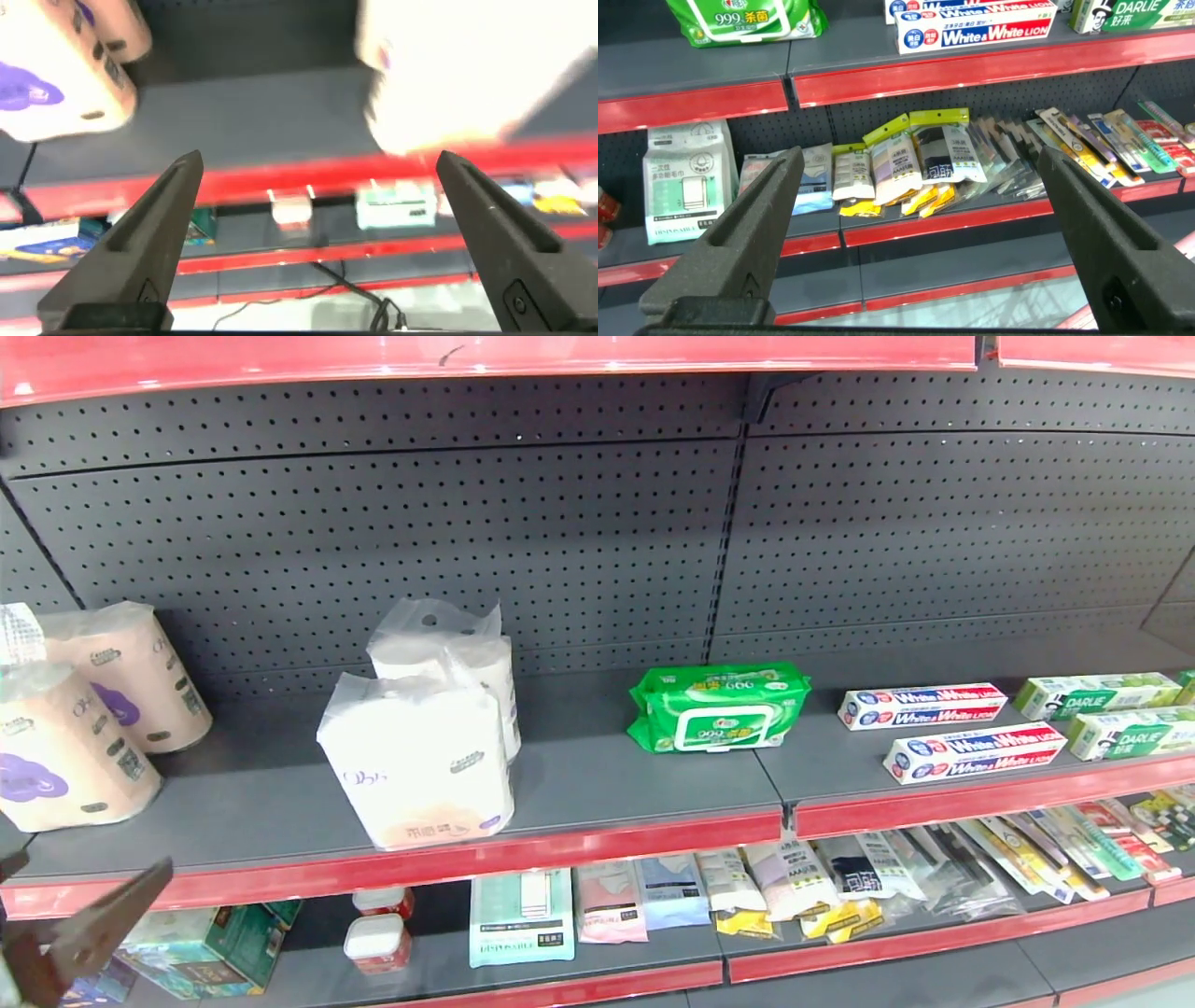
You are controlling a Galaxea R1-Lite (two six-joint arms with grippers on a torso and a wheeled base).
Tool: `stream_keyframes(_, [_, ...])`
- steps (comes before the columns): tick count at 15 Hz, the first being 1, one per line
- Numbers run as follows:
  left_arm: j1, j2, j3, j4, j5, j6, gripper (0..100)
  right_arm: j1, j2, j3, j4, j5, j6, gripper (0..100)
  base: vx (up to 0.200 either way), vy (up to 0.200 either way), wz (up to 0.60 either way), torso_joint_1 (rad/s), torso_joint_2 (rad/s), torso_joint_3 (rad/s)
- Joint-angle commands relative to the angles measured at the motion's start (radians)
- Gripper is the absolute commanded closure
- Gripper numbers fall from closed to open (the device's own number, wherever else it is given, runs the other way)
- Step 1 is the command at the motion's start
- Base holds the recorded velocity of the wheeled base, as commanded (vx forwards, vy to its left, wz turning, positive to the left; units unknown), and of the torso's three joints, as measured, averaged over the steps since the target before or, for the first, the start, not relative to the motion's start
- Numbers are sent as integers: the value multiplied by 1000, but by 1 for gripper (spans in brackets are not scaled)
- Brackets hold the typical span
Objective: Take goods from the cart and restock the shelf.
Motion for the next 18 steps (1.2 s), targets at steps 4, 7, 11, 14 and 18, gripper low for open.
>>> stream_keyframes(4, [-25,-716,124,439,-80,24,0,0,2,0,0,0,0,0,0,0,0,0,0,0])
stream_keyframes(7, [-28,-731,145,428,-25,14,0,0,2,0,0,0,0,0,0,0,0,0,0,0])
stream_keyframes(11, [-30,-731,191,338,270,-72,0,0,2,0,0,0,0,0,0,0,0,0,0,0])
stream_keyframes(14, [-28,-731,296,114,418,-126,0,0,2,0,0,0,0,0,0,0,0,0,0,0])
stream_keyframes(18, [-28,-717,305,86,18,67,0,0,2,0,0,0,-3,0,0,0,0,0,0,0])
